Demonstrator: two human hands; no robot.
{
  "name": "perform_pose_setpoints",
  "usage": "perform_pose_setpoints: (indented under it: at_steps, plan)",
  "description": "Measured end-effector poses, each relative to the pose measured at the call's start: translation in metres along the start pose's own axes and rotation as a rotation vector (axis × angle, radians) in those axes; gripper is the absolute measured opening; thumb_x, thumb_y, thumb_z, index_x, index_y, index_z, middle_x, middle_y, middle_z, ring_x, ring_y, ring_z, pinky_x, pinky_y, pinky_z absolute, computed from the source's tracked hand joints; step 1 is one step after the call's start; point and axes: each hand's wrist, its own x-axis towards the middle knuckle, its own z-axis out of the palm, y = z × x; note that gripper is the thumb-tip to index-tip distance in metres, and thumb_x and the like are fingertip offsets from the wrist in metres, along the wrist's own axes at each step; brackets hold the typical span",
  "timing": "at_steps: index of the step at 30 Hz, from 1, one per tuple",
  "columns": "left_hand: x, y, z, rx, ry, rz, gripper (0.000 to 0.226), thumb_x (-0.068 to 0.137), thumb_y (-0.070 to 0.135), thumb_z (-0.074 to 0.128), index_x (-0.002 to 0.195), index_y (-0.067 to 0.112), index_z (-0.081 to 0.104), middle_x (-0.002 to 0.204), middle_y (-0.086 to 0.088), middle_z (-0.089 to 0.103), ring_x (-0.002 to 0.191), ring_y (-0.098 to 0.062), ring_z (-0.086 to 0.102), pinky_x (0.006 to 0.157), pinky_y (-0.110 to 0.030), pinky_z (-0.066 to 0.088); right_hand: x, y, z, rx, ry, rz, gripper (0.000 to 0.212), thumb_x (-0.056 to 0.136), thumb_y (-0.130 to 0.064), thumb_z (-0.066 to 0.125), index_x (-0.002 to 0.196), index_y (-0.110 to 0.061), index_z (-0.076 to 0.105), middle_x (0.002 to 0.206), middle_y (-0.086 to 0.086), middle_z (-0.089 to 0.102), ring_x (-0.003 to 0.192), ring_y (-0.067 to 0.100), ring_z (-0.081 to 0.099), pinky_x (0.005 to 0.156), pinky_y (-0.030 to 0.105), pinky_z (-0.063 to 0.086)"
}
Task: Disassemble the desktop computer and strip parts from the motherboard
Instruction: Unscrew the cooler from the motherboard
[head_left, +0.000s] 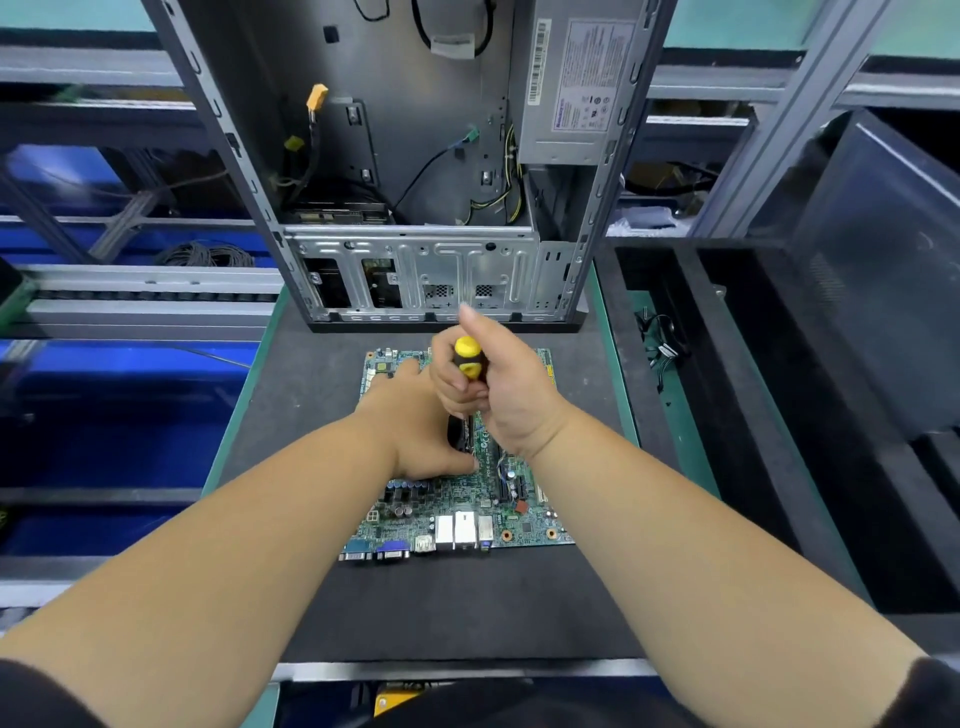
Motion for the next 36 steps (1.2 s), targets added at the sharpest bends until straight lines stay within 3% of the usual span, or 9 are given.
perform_pose_setpoints:
  at_steps: [4,8,11,16,21,24,28,32,36]
  plan:
    - [0.002,0.0,0.001,0.009,0.014,-0.007,0.052,0.055,0.081,0.043,0.085,0.04,0.037,0.099,0.006,0.036,0.094,-0.017,0.029,0.085,-0.043,0.039,-0.007,0.005,-0.007,-0.031,0.079,-0.012,0.028,0.091,-0.029,0.043,0.076,-0.007,0.049,0.052,0.0,0.038,0.047,0.015,0.033,0.053,0.03,0.027]
    - [0.007,-0.001,0.003,0.069,-0.012,-0.016,0.088,0.054,0.084,0.043,0.123,0.03,0.042,0.126,0.002,0.037,0.106,-0.025,0.036,0.087,-0.046,0.039,-0.016,0.01,-0.009,0.063,0.295,-0.1,0.019,0.089,-0.032,0.058,0.084,-0.014,0.057,0.075,0.004,0.058,0.068,0.017,0.055,0.073,0.03,0.046]
    - [0.006,-0.001,0.002,0.086,-0.009,-0.016,0.089,0.054,0.084,0.042,0.125,0.029,0.042,0.124,0.001,0.039,0.108,-0.025,0.036,0.086,-0.045,0.04,-0.02,0.015,-0.004,0.106,0.343,-0.158,0.022,0.091,-0.033,0.057,0.082,-0.013,0.06,0.072,-0.001,0.058,0.066,0.012,0.053,0.067,0.024,0.045]
    - [0.002,0.001,0.0,0.01,0.003,0.005,0.05,0.057,0.079,0.044,0.091,0.042,0.043,0.115,0.008,0.047,0.112,-0.023,0.038,0.085,-0.044,0.041,-0.011,0.018,0.003,0.033,0.164,-0.129,0.041,0.099,-0.033,0.037,0.068,-0.011,0.053,0.051,-0.008,0.039,0.048,0.011,0.032,0.05,0.021,0.027]
    - [0.003,-0.001,0.001,-0.003,0.002,-0.004,0.081,0.056,0.081,0.047,0.123,0.036,0.047,0.12,0.006,0.048,0.111,-0.022,0.04,0.09,-0.043,0.039,0.005,-0.002,-0.012,0.122,-0.097,0.019,0.049,0.095,-0.034,0.03,0.054,-0.01,0.044,0.041,-0.005,0.023,0.04,0.011,0.013,0.045,0.025,0.012]
    - [0.005,-0.002,0.003,0.007,-0.008,-0.018,0.092,0.054,0.082,0.046,0.131,0.032,0.037,0.126,0.004,0.042,0.11,-0.023,0.036,0.089,-0.043,0.037,-0.003,-0.001,-0.024,0.057,0.005,0.017,0.034,0.092,-0.032,0.036,0.07,-0.008,0.045,0.05,0.001,0.032,0.047,0.016,0.026,0.054,0.034,0.022]
    - [0.009,-0.003,0.004,0.035,-0.028,-0.008,0.103,0.055,0.083,0.047,0.14,0.03,0.021,0.133,0.003,0.04,0.115,-0.027,0.036,0.09,-0.047,0.039,-0.016,0.006,-0.026,0.086,0.256,-0.059,0.032,0.093,-0.041,0.055,0.085,-0.011,0.056,0.072,0.005,0.055,0.067,0.019,0.053,0.069,0.028,0.043]
    - [0.008,-0.001,0.001,0.044,-0.027,-0.015,0.095,0.058,0.08,0.051,0.135,0.028,0.03,0.131,0.003,0.04,0.115,-0.026,0.037,0.091,-0.046,0.039,-0.017,0.014,-0.013,0.173,0.334,-0.105,0.053,0.103,-0.047,0.034,0.073,-0.008,0.056,0.055,0.001,0.042,0.056,0.017,0.038,0.062,0.028,0.034]
    - [0.001,0.002,-0.003,-0.027,0.007,0.007,0.051,0.059,0.077,0.048,0.1,0.047,0.046,0.112,0.008,0.045,0.105,-0.022,0.041,0.092,-0.045,0.043,-0.012,0.017,0.003,0.009,0.196,-0.106,0.059,0.102,-0.043,0.026,0.062,-0.008,0.051,0.048,-0.007,0.04,0.048,0.012,0.032,0.051,0.023,0.026]
